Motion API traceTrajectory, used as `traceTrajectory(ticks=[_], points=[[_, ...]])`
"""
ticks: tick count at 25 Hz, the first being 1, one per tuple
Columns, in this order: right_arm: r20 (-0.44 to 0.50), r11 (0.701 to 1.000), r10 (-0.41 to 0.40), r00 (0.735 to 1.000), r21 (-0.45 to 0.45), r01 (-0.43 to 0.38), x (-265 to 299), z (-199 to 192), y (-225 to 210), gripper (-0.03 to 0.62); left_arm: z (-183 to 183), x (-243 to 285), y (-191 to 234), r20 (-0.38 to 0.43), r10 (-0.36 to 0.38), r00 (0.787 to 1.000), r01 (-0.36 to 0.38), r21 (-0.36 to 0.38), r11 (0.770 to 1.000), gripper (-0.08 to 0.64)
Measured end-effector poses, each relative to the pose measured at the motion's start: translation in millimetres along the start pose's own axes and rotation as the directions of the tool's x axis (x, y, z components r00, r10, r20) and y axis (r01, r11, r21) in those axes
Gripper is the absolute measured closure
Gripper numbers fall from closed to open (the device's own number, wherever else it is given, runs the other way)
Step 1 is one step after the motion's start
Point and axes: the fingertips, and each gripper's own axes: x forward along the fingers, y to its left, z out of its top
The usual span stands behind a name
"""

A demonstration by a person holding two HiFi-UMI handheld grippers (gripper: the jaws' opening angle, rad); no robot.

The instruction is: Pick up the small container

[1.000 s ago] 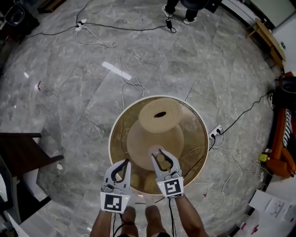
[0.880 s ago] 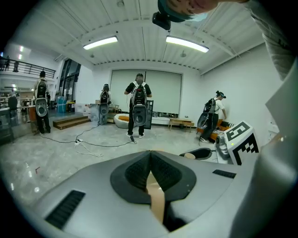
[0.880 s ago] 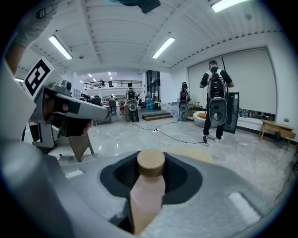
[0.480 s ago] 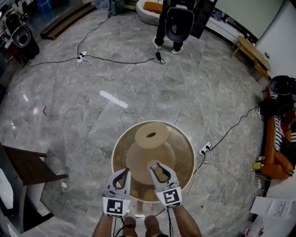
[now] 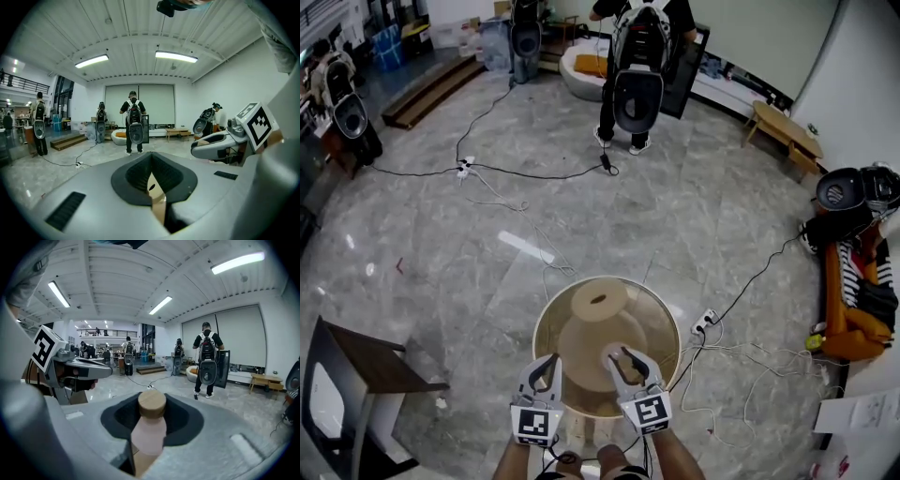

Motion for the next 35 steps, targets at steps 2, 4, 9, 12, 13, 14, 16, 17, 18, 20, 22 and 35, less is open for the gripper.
traceTrajectory(ticks=[2,4,9,12,13,14,16,17,18,20,22,35], points=[[0.008,1.0,-0.013,1.0,-0.007,0.013,-14.9,16.4,3.3,0.469,8.8,-13.6,-2.5,0.007,-0.013,1.0,0.013,0.06,0.998,0.543],[0.016,1.0,-0.024,1.0,-0.015,0.025,-29.8,32.1,6.0,0.469,21.9,-26.6,-6.5,0.014,-0.019,1.0,0.018,0.085,0.996,0.543],[0.024,0.998,-0.067,0.997,-0.02,0.067,-72.9,55.3,9.2,0.469,47.4,-56.4,-20.4,0.04,-0.031,0.999,0.027,0.084,0.996,0.543],[0.034,0.995,-0.099,0.994,-0.015,0.1,-96.5,62.8,7.3,0.469,62.4,-70.6,-28.0,0.06,-0.042,0.997,0.037,0.085,0.996,0.543],[0.034,0.994,-0.109,0.993,-0.013,0.109,-104.6,65.0,7.0,0.469,67.0,-75.1,-30.8,0.063,-0.044,0.997,0.038,0.088,0.995,0.543],[0.035,0.993,-0.119,0.992,-0.011,0.119,-112.5,67.3,6.8,0.469,71.3,-79.4,-33.4,0.067,-0.046,0.997,0.04,0.092,0.995,0.543],[0.041,0.99,-0.14,0.989,-0.006,0.141,-127.1,71.4,6.4,0.469,78.8,-87.1,-37.5,0.074,-0.05,0.996,0.042,0.1,0.994,0.543],[0.045,0.988,-0.151,0.987,-0.002,0.152,-133.8,73.1,6.1,0.469,81.5,-90.7,-39.3,0.076,-0.051,0.996,0.043,0.103,0.994,0.543],[0.05,0.987,-0.162,0.986,0.001,0.162,-140.4,74.2,5.9,0.468,83.4,-94.4,-41.4,0.078,-0.052,0.996,0.044,0.106,0.993,0.543],[0.06,0.984,-0.178,0.982,0.005,0.178,-153.7,75.4,6.2,0.469,84.6,-102.1,-47.3,0.081,-0.054,0.995,0.045,0.108,0.993,0.543],[0.068,0.983,-0.184,0.981,0.005,0.184,-164.9,77.0,8.2,0.469,84.8,-109.5,-53.1,0.084,-0.056,0.995,0.047,0.112,0.993,0.543],[0.064,0.984,-0.178,0.982,0.011,0.178,-195.3,75.1,10.1,0.469,82.4,-128.0,-73.1,0.075,-0.045,0.996,0.038,0.095,0.995,0.543]])
